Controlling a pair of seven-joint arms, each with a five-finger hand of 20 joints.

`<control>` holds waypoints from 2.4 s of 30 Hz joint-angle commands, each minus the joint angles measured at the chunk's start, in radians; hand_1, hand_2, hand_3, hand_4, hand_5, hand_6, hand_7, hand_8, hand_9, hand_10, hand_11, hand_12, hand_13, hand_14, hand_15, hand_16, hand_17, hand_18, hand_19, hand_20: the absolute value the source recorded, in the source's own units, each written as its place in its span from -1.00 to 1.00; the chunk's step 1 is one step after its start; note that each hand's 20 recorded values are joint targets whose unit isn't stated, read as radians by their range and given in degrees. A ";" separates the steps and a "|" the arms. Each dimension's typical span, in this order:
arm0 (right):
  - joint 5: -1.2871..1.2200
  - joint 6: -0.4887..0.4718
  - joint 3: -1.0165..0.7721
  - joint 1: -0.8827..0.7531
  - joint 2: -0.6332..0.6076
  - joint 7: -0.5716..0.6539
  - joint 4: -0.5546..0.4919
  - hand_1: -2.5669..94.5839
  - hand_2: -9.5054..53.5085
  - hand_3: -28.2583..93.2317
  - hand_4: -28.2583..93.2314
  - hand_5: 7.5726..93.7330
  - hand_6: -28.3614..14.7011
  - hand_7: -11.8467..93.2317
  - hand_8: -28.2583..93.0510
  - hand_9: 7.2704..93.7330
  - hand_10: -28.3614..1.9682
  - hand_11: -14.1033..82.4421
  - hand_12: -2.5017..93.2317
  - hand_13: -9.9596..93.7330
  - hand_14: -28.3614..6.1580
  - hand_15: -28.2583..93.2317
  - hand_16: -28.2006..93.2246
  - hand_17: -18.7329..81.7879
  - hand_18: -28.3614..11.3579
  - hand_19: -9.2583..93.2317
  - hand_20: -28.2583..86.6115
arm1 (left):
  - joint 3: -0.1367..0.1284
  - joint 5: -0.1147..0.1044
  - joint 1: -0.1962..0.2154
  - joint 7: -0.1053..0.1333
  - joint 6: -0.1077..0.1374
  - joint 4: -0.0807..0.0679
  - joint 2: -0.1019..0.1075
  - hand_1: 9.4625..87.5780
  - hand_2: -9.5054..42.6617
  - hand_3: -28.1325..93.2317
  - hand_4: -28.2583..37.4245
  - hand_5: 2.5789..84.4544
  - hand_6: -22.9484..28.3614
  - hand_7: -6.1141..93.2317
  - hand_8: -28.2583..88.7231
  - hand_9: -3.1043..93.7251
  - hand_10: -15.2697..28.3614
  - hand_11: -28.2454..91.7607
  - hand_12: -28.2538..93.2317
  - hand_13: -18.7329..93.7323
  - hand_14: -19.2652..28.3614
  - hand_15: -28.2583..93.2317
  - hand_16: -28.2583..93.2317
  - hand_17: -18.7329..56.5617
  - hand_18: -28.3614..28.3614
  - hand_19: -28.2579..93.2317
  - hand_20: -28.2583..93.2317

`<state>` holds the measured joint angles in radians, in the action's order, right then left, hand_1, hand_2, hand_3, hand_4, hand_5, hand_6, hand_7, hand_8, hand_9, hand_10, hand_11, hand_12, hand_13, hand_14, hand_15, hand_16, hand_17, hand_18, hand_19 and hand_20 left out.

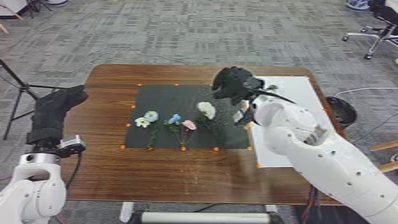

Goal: Arrange flowers

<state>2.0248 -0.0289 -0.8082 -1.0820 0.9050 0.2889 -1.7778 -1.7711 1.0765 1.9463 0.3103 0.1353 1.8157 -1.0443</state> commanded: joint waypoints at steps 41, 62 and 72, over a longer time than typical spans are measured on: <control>0.521 0.047 -0.149 0.023 0.105 -0.020 0.561 0.04 -1.00 0.55 -0.84 0.21 0.44 -0.39 -0.67 0.36 0.01 -0.40 -0.59 0.45 -0.07 0.26 -0.04 -0.05 -0.64 0.51 0.44 | 0.013 -0.006 -0.015 0.004 0.008 0.004 -0.016 -0.61 -0.14 0.61 -1.00 0.28 -0.02 -0.55 -0.65 0.17 0.38 -0.17 -0.30 0.08 0.56 -0.17 -0.53 -0.34 0.48 -0.28 -0.23; 0.302 0.310 0.052 0.081 -0.061 0.007 0.364 0.27 -1.00 0.38 -0.81 0.64 0.46 -0.35 -0.45 0.86 0.20 -0.50 -0.34 0.60 0.06 0.31 0.03 0.05 -0.66 0.60 0.50 | 0.021 -0.005 -0.035 0.006 -0.001 0.001 0.006 -0.61 -0.14 0.61 -1.00 0.28 -0.02 -0.55 -0.65 0.17 0.38 -0.17 -0.31 0.08 0.56 -0.17 -0.53 -0.34 0.48 -0.28 -0.23; 0.140 0.183 0.175 0.113 -0.207 0.008 0.066 0.28 -1.00 0.37 -0.79 0.67 0.44 -0.37 -0.44 0.87 0.18 -0.52 -0.33 0.59 0.05 0.31 0.04 0.05 -0.67 0.60 0.51 | -0.001 -0.006 -0.011 0.003 0.002 0.016 0.009 -0.60 -0.14 0.61 -1.00 0.28 -0.02 -0.55 -0.65 0.18 0.38 -0.17 -0.30 0.08 0.56 -0.16 -0.53 -0.34 0.48 -0.28 -0.23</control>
<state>2.2167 0.2487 -0.6752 -1.0093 0.7624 0.3163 -1.5880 -1.7530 1.0755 1.9125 0.3128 0.1359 1.8147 -1.0364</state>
